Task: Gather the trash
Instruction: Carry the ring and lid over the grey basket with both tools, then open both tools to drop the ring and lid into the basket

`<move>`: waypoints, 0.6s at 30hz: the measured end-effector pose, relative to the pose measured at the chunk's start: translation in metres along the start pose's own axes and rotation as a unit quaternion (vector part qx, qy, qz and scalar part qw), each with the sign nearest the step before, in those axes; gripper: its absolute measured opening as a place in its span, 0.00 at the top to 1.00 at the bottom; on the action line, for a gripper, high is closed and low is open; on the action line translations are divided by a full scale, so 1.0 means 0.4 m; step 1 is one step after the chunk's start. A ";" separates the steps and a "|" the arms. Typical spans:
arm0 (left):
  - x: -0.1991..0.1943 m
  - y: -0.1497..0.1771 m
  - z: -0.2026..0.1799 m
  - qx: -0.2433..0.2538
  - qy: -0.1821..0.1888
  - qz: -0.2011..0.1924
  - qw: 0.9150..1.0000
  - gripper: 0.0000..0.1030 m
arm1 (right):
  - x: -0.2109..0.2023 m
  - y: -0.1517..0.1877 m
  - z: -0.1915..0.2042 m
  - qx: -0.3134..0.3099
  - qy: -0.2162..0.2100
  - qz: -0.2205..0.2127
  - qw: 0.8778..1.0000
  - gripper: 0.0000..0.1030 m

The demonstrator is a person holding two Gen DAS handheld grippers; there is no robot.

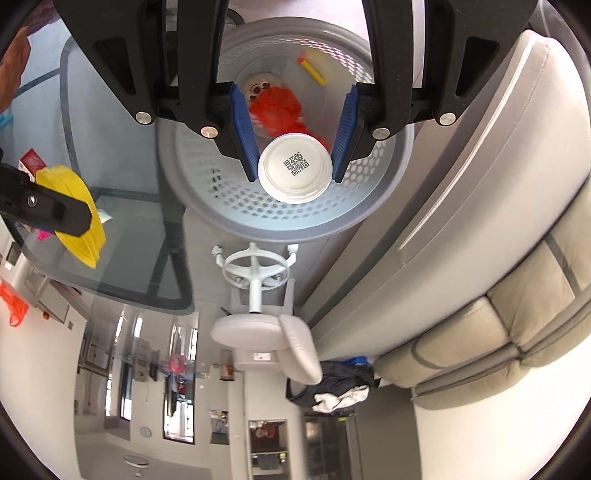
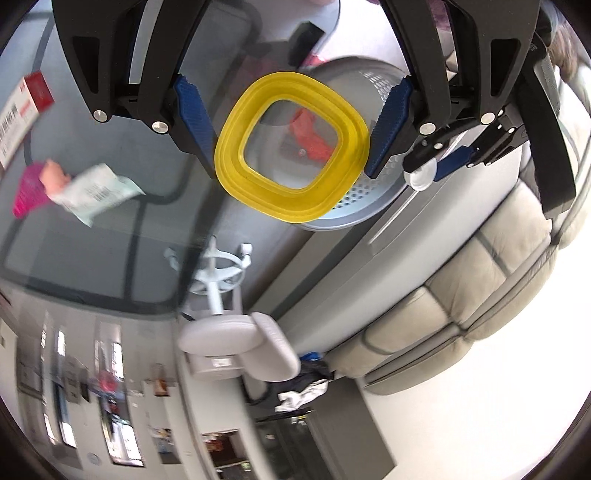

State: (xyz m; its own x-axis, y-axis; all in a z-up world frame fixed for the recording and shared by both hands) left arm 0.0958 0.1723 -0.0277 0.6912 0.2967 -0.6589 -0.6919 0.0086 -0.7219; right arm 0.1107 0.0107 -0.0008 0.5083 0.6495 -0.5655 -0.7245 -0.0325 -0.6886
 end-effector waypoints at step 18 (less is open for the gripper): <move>0.117 0.048 0.087 -0.055 0.006 0.060 0.997 0.49 | 0.229 0.028 0.048 -0.037 -0.018 0.089 0.995 0.27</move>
Point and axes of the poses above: each gripper's, at about its wrist camera, not at the fingertips, and x roughly the way its jaws point, z to its left, y to its underside, the point moved 7 cm from there along x, roughly the way its jaws point, and after that the axes turned 12 degrees about -y, right-handed, at the moved point
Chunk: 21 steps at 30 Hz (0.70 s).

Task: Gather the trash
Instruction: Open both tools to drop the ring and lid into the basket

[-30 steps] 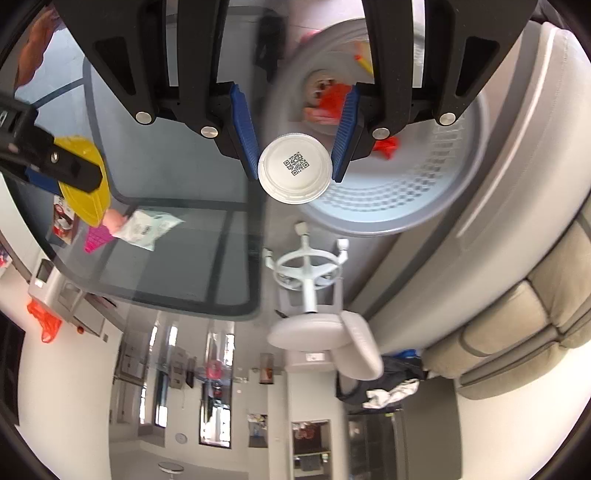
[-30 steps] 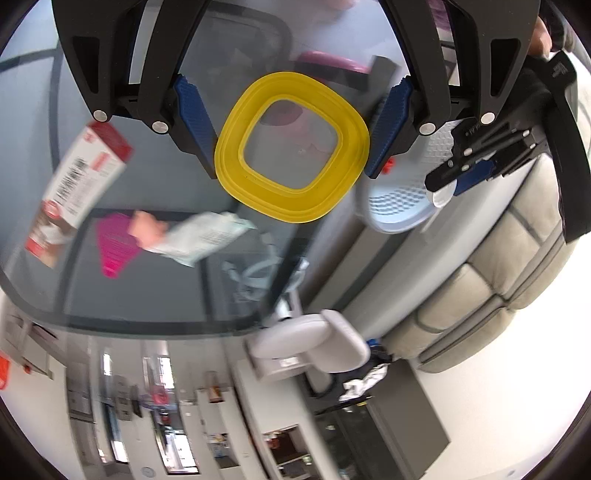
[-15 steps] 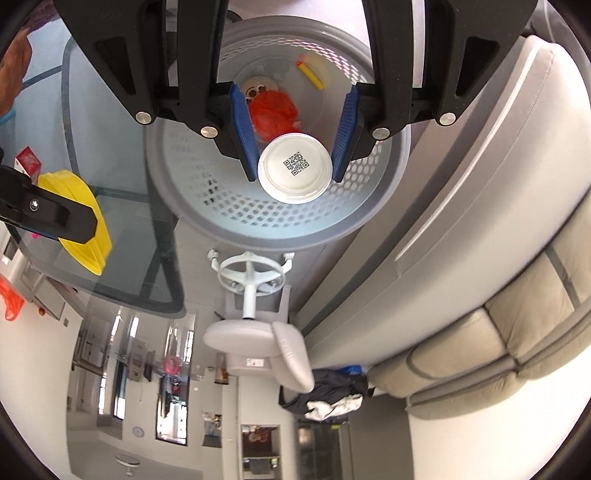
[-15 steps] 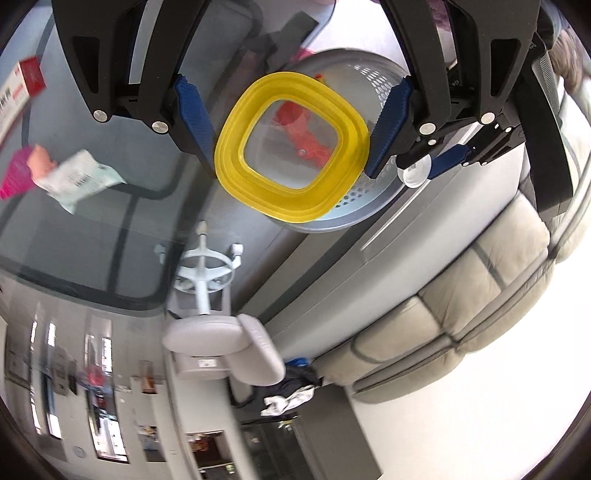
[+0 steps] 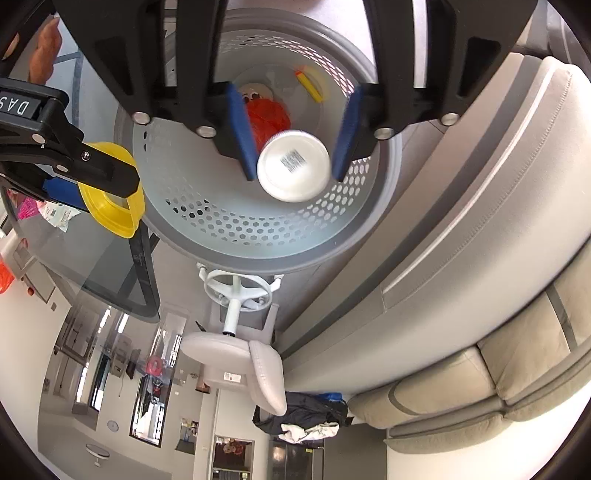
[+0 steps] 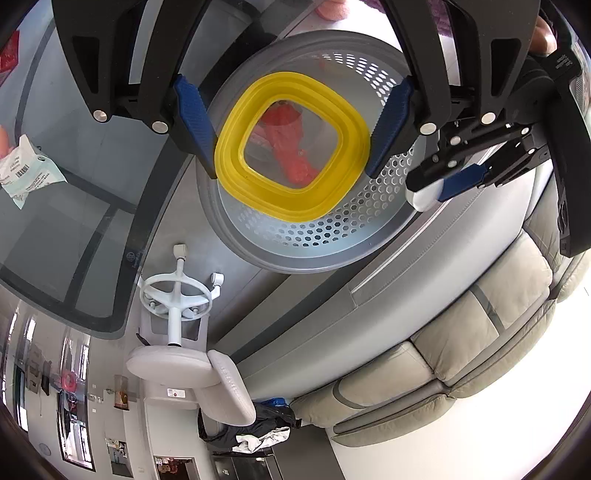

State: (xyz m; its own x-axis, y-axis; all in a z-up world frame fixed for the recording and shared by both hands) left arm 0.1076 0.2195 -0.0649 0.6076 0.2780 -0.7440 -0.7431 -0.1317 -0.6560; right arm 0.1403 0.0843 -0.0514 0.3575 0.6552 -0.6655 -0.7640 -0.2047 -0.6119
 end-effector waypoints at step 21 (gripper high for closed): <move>-0.077 0.012 0.010 -0.001 0.002 -0.029 1.000 0.30 | -0.120 0.048 -0.027 0.035 0.026 -0.043 0.998 0.26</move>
Point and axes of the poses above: each gripper's, at about its wrist camera, not at the fingertips, and x roughly the way its jaws point, z to its left, y to its underside, the point moved 7 cm from there along x, roughly the way its jaws point, and after that the axes turned 12 degrees about -y, right-handed, at the moved point
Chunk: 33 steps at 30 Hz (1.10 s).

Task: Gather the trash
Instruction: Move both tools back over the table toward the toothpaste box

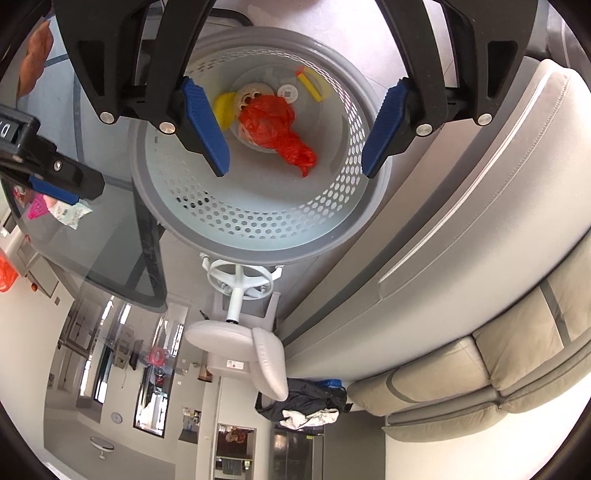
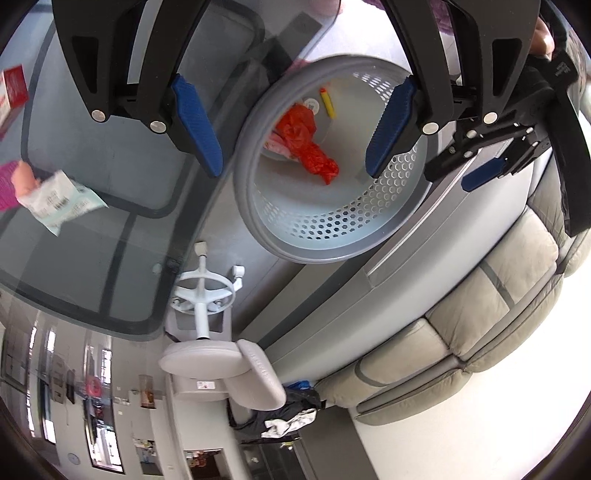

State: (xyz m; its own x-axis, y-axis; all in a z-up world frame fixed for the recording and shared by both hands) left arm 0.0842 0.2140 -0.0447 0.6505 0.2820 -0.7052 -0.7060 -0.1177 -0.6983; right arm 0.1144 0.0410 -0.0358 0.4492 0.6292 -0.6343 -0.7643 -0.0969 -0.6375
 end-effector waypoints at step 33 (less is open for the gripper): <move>-0.310 0.018 -0.386 0.083 0.097 -0.071 0.989 0.21 | -0.621 0.288 -0.333 0.092 0.242 -0.120 0.958 0.26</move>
Point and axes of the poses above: each gripper's, at about its wrist camera, not at the fingertips, and x roughly the way its jaws point, z to its left, y to its underside, the point moved 7 cm from there along x, roughly the way its jaws point, and after that the axes turned 12 degrees about -y, right-handed, at the moved point
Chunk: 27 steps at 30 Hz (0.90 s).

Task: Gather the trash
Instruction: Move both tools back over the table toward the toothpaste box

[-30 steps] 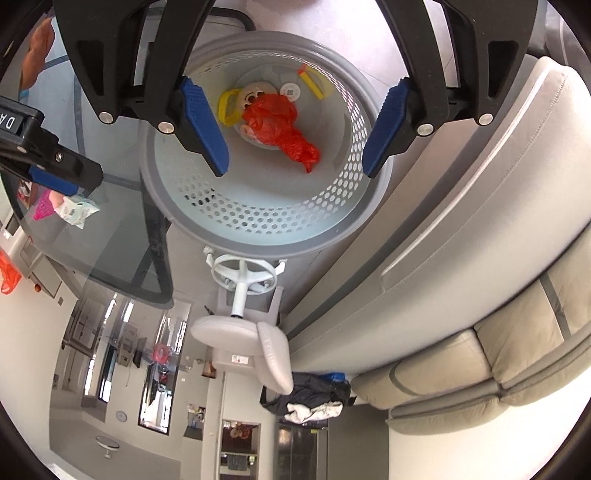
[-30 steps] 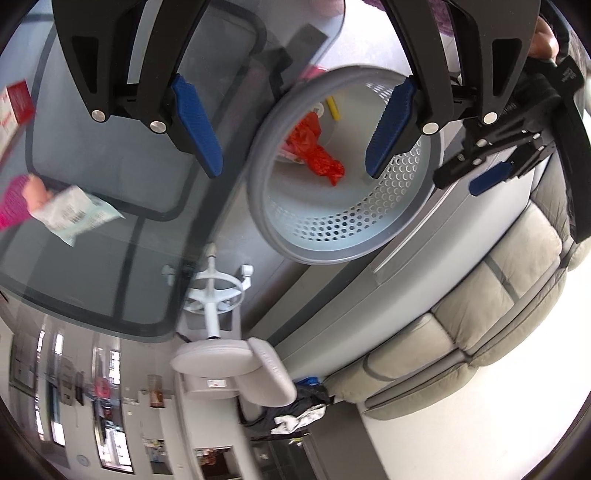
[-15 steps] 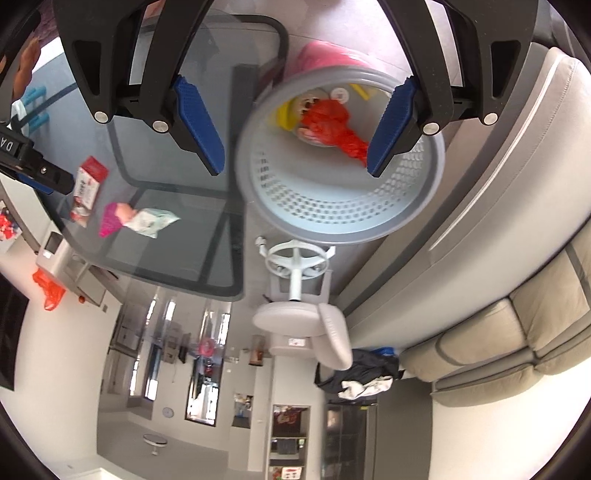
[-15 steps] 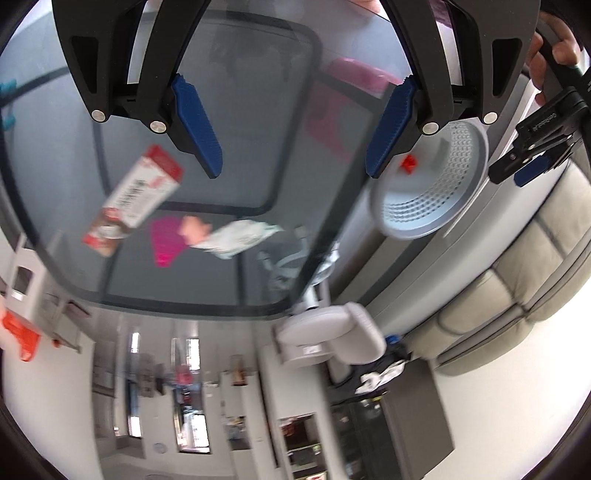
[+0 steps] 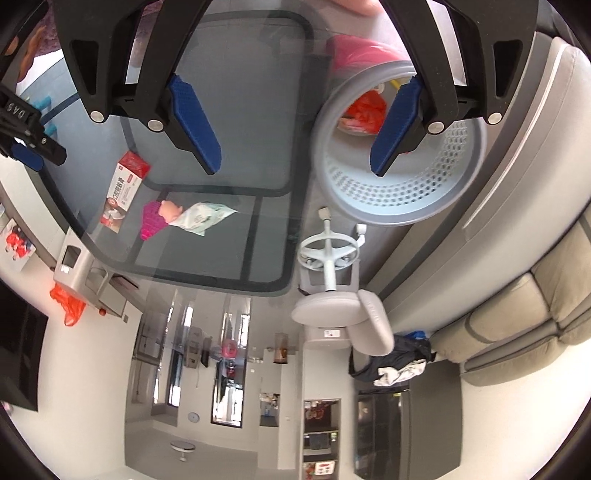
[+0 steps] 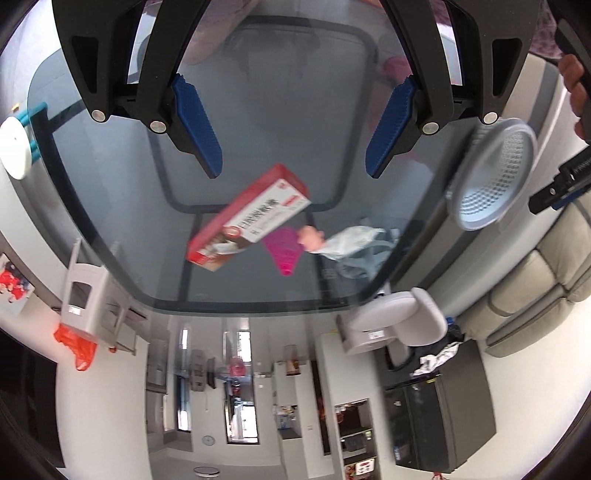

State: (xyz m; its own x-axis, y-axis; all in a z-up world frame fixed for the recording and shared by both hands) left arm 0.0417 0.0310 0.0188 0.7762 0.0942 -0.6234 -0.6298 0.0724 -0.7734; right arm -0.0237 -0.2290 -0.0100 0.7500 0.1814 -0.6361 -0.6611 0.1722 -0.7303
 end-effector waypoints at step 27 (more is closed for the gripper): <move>0.251 0.002 -0.201 0.009 0.054 0.011 0.998 0.21 | 0.350 -0.038 -0.083 0.082 0.136 0.007 0.987 0.24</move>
State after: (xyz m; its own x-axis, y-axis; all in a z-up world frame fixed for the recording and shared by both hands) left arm 0.1213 -0.0393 -0.0535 0.7601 -0.0118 -0.6497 -0.6463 0.0901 -0.7578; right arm 0.0922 -0.2382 -0.0961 0.7042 -0.0784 -0.7057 -0.6497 0.3298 -0.6849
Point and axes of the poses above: each gripper's, at about its wrist camera, not at the fingertips, and x roughly the way its jaws point, z to its left, y to its underside, the point moved 7 cm from there along x, roughly the way its jaws point, and after that the axes turned 12 degrees about -y, right-handed, at the moved point
